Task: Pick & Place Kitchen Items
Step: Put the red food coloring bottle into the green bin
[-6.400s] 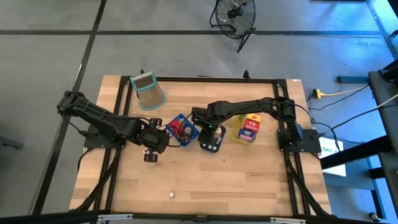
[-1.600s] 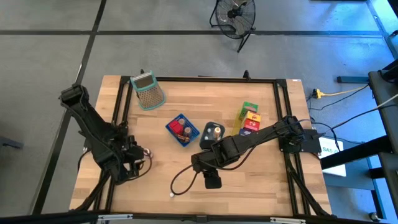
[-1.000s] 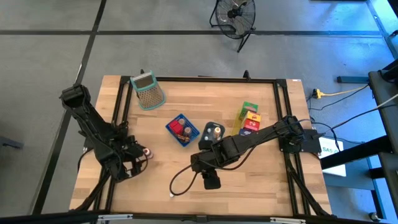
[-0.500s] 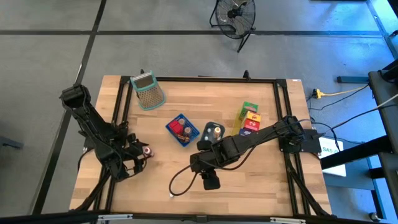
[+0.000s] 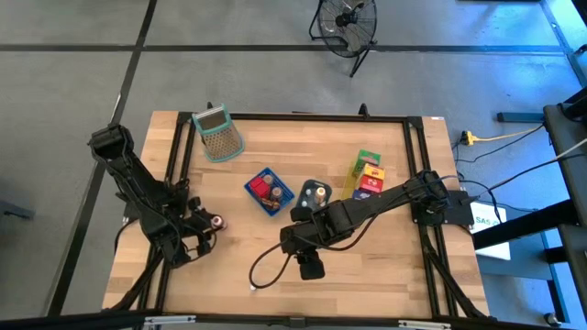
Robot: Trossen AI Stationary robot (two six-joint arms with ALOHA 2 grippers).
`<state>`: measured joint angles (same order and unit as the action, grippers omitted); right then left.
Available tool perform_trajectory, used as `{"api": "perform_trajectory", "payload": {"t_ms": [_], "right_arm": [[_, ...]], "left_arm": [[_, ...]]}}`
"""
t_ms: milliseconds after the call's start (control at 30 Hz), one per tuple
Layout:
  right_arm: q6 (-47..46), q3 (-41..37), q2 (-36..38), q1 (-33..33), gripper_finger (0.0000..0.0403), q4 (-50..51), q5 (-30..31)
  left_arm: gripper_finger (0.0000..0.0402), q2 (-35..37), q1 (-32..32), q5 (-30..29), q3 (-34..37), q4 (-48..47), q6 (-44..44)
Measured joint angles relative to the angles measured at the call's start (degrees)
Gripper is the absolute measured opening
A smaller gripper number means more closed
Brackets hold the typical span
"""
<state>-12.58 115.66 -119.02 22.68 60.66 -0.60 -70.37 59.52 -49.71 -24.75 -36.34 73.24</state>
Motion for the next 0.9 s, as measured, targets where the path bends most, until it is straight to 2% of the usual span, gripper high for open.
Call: {"api": "perform_trajectory", "payload": {"t_ms": [200,367,633,767,900], "right_arm": [[0.0,0.0,0.0,0.0,0.0179,-0.25,0.02],[2.77,0.0,0.0,0.0,0.0179,-6.03,0.39],[12.08,0.0,0.0,-0.25,0.0178,-18.18,10.9],[13.05,0.0,0.0,-1.21,0.0179,-20.03,11.34],[11.44,0.0,0.0,-1.73,0.0179,-20.22,11.28]], "left_arm": [[0.0142,0.08,-0.42,0.93,-3.93,0.75,-6.19],[0.0142,0.09,-3.6,1.09,-10.82,0.19,-15.91],[0.0142,0.13,-10.64,-0.86,-21.55,1.16,-31.79],[0.0142,0.15,-13.45,-1.51,-23.3,4.9,-39.29],[0.0142,0.13,-15.52,0.4,-23.3,8.21,-44.47]]}}
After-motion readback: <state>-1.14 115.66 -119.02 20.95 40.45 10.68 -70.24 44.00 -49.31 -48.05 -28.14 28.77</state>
